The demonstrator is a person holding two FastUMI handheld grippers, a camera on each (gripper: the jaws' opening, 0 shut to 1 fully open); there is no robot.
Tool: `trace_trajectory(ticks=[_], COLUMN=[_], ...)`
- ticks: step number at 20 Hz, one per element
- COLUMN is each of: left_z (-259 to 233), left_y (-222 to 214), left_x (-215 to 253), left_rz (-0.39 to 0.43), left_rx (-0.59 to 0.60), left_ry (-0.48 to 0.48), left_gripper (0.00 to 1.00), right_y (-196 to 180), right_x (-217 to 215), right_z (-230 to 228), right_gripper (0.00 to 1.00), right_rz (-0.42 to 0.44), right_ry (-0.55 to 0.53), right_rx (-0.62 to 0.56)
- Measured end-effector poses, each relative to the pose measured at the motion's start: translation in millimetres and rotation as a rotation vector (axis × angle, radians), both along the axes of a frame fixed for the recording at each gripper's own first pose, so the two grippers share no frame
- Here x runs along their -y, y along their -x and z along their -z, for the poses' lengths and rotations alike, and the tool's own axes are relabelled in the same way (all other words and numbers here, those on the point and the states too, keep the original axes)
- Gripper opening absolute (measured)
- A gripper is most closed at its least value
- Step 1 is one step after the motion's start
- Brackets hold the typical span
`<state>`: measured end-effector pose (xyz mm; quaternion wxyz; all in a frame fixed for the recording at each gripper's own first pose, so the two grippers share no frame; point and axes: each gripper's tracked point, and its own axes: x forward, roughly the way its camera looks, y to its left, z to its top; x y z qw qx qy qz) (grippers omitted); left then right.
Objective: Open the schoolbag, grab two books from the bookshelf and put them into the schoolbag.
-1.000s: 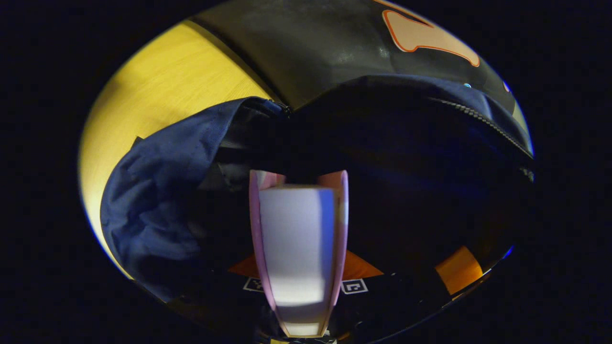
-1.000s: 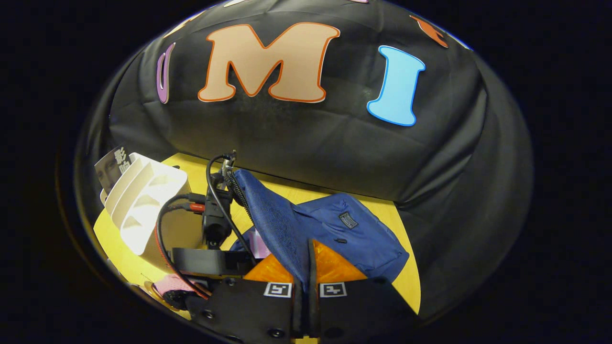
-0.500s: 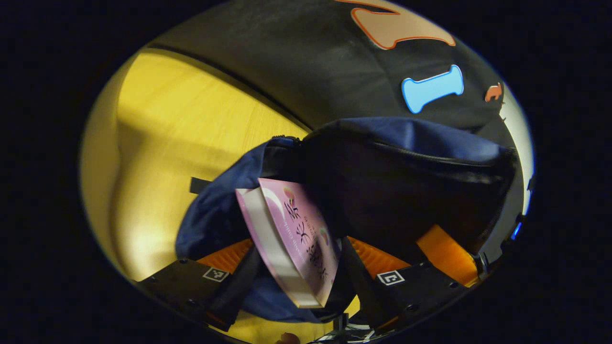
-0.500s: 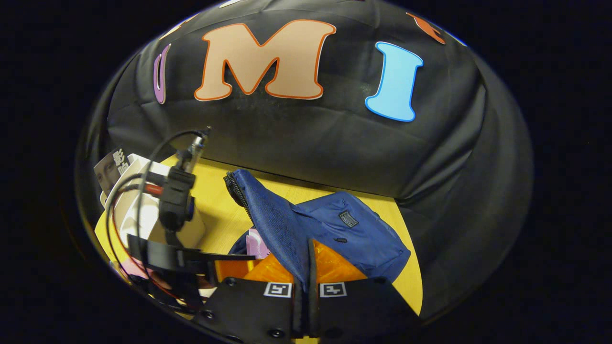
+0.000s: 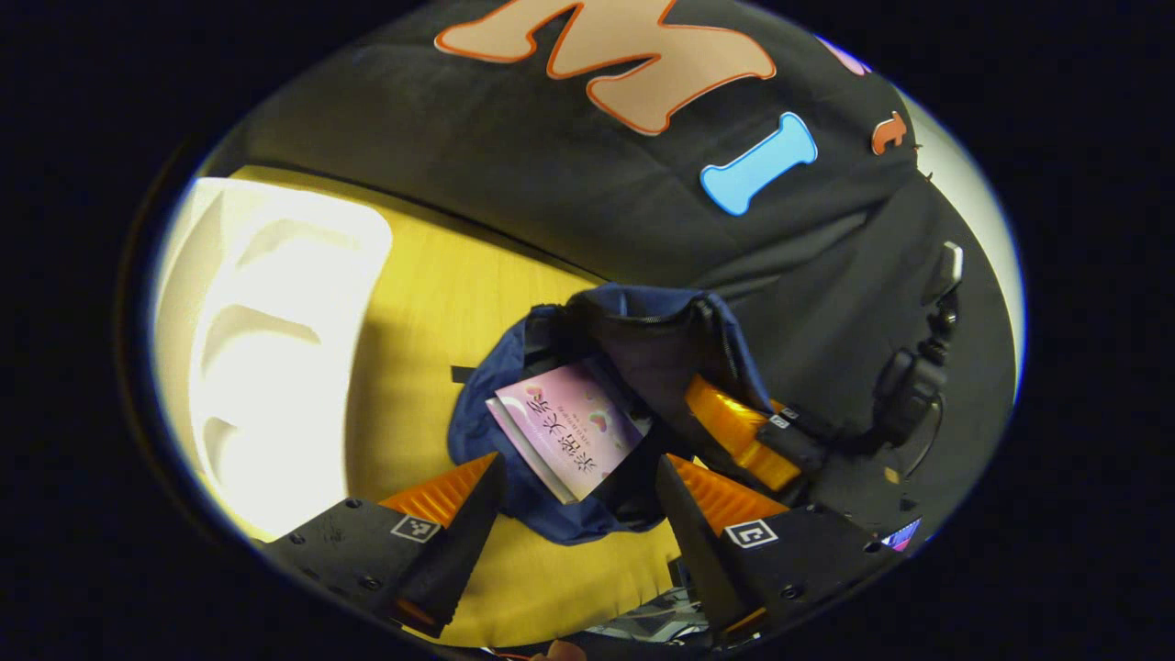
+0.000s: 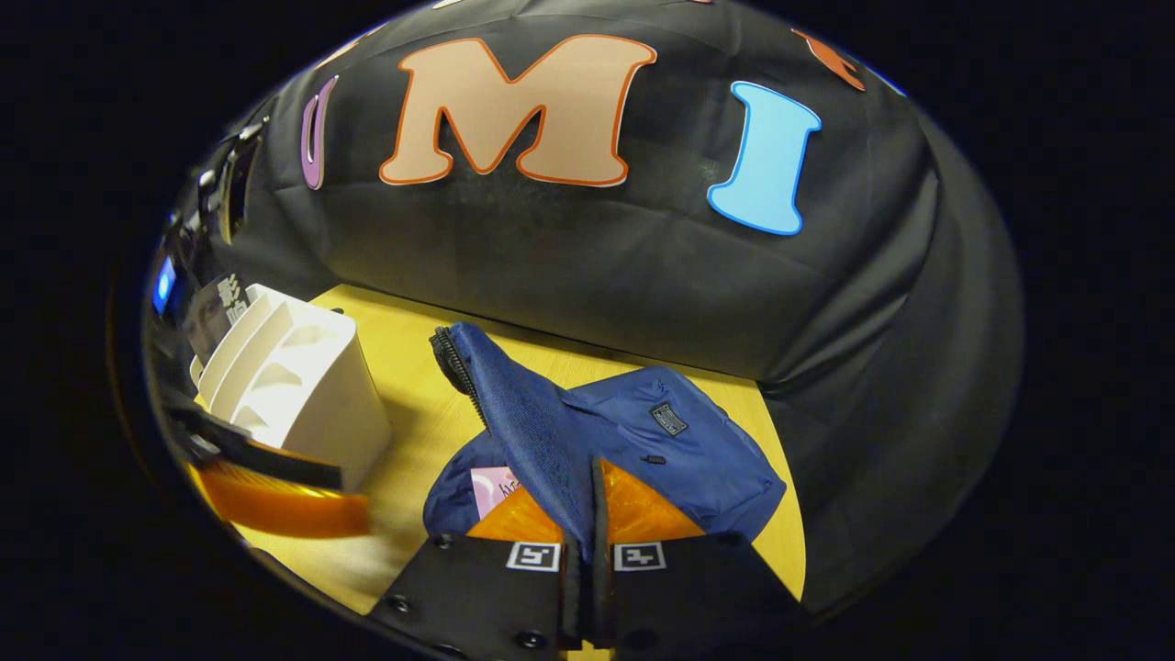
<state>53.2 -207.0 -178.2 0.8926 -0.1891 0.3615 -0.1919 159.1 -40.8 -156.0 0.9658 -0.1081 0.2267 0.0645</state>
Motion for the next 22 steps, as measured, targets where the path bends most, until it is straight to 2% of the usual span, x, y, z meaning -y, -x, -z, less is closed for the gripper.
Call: trace_trajectory(ticks=[1,2,3,5,9,11,14,17,18,19,22], left_z=[-11.8,-25.0,-37.1,-61.7,-99.0,-116.2,-133.3,-146.7,-148.7,-148.8,-142.0], left_y=[6.5,9.7,13.2,23.2,40.8,47.1,57.0,61.2,59.1,55.4,40.4], left_x=[-14.2,-30.8,-48.2,-84.9,-173.8,-214.4,-285.4,-346.4,-357.4,-369.3,-389.7], left_rz=[-0.005,-0.023,-0.044,-0.089,-0.222,-0.281,-0.367,-0.399,-0.402,-0.404,-0.389], left_rx=[0.001,0.009,0.013,0.015,0.027,0.025,0.006,-0.023,-0.04,-0.058,-0.122], left_ry=[-0.011,-0.026,-0.046,-0.08,-0.182,-0.213,-0.341,-0.474,-0.5,-0.525,-0.57], left_gripper=[0.96,0.96,0.92,0.95,0.93,0.96,0.96,0.92,0.95,0.92,0.95], right_y=[0.5,0.4,0.7,1.6,4.5,5.5,6.4,7.6,8.0,7.8,8.8], right_x=[-0.4,-1.1,-1.2,-2.1,-3.0,-4.2,-3.8,-4.1,-4.6,-4.5,-4.6], right_z=[1.1,2.3,2.2,3.9,6.8,8.6,9.4,11.5,10.7,11.5,13.6], right_gripper=[0.07,0.07,0.08,0.07,0.07,0.07,0.07,0.07,0.07,0.07,0.08], right_rz=[0.002,0.003,0.003,0.003,-0.002,-0.01,-0.008,-0.003,-0.002,-0.002,0.006], right_ry=[0.003,0.006,0.011,0.015,0.017,0.025,0.025,0.022,0.025,0.029,0.026], right_rx=[0.002,0.0,0.001,0.002,0.006,0.008,0.012,0.01,0.011,0.012,0.005])
